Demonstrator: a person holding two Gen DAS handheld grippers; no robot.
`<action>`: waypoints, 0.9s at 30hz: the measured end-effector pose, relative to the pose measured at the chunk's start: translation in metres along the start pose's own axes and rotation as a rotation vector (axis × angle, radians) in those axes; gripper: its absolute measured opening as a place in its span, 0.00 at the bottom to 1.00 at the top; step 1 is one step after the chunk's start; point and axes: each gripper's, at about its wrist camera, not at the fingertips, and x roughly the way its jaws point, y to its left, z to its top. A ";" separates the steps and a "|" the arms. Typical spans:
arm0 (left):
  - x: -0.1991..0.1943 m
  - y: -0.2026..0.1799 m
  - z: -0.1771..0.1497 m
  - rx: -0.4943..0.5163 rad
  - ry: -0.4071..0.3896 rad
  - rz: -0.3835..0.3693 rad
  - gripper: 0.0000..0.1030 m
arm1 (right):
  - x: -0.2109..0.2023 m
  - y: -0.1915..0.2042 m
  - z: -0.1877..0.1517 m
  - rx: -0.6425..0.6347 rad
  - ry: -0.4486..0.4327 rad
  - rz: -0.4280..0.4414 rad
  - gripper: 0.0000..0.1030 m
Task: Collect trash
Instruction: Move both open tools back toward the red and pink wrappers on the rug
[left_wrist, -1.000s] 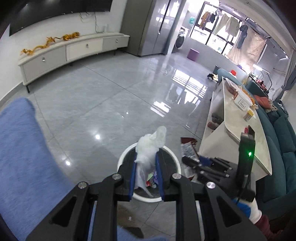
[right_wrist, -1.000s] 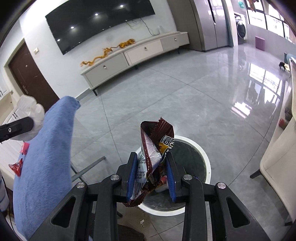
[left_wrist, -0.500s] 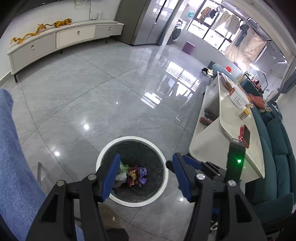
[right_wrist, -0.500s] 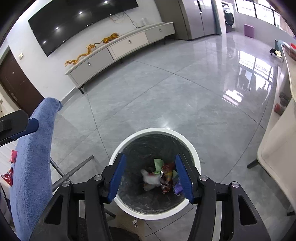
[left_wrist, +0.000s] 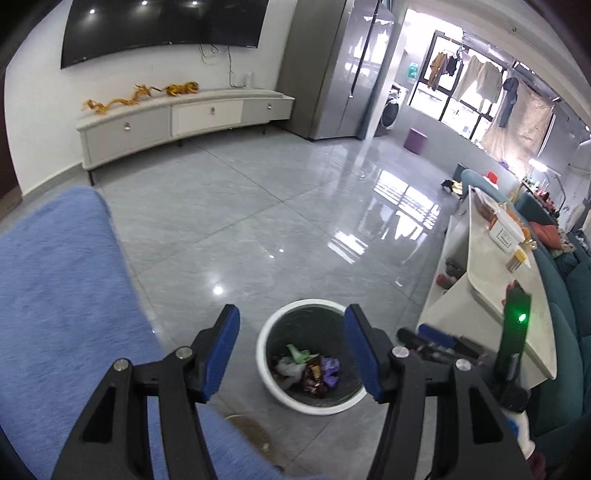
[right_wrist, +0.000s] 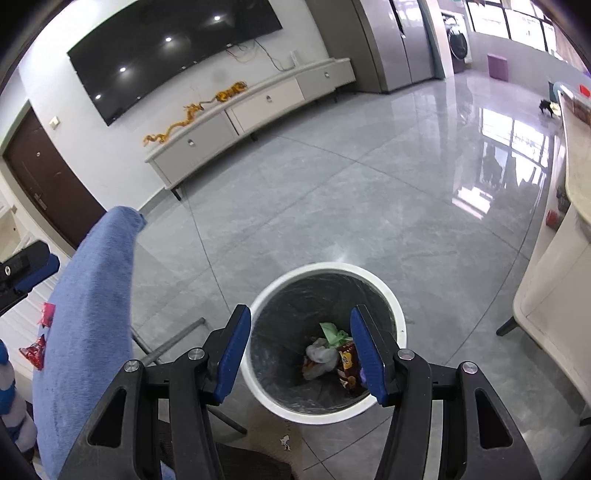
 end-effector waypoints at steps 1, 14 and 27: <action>-0.009 0.002 -0.002 0.005 -0.013 0.015 0.56 | -0.004 0.004 0.001 -0.008 -0.008 0.004 0.54; -0.111 0.065 -0.042 -0.081 -0.141 0.231 0.56 | -0.064 0.081 0.013 -0.158 -0.127 0.112 0.54; -0.169 0.151 -0.108 -0.306 -0.161 0.401 0.63 | -0.091 0.127 0.005 -0.263 -0.163 0.203 0.54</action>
